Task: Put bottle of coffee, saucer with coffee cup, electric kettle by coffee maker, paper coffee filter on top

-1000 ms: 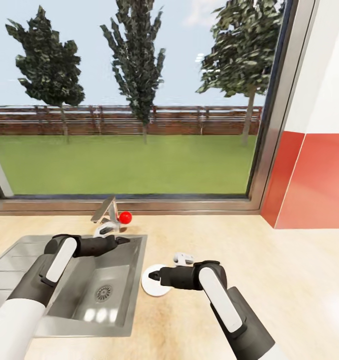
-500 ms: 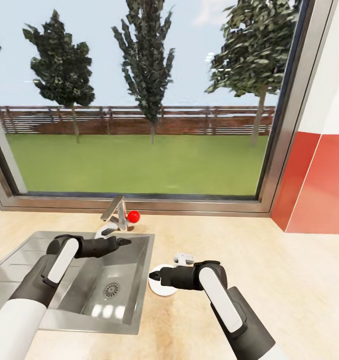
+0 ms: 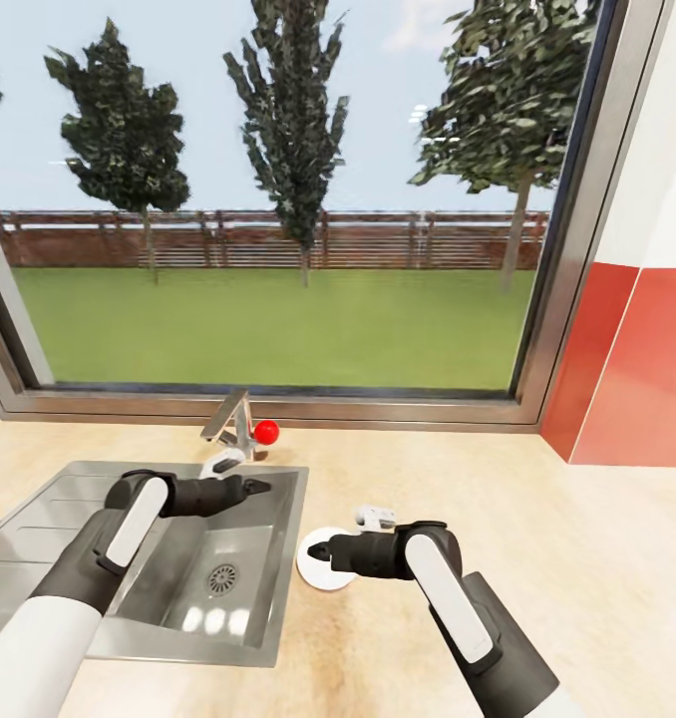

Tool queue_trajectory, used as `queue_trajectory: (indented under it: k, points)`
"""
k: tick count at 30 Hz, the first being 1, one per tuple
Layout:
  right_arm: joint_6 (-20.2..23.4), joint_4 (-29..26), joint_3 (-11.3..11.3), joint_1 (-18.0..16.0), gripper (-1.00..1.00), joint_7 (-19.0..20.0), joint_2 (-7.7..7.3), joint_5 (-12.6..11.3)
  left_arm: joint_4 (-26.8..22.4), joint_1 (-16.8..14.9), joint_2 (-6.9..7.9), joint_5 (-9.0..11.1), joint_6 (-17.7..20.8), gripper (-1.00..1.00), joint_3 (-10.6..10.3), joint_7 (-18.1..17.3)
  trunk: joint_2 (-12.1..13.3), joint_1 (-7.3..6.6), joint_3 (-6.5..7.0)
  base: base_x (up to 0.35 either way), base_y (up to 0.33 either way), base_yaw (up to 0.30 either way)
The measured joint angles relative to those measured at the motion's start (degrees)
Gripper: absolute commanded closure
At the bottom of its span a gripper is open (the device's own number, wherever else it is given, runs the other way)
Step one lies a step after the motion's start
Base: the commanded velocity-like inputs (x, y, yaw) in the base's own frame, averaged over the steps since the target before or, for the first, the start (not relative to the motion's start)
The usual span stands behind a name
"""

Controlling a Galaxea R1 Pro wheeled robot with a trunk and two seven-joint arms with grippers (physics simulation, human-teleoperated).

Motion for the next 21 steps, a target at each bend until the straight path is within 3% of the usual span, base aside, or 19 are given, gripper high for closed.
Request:
queue_trajectory:
  k: [6, 21]
  points:
    - [0.00, -0.01, 0.00, 0.00, -1.00, 0.00, -0.07, -0.02, -0.06, 0.02, -1.07, 0.02, -0.07, -1.00, -0.62, -0.01, 0.00, -0.01, 0.00, 0.018, 0.000, 0.000]
    - [0.00, 0.21, 0.06, 0.00, -1.00, 0.12, -0.07, 0.06, -0.06, 0.06, -1.32, -0.01, -0.17, -1.00, -1.62, 0.00, 0.00, 0.00, 0.00, 0.074, -0.072, 0.000]
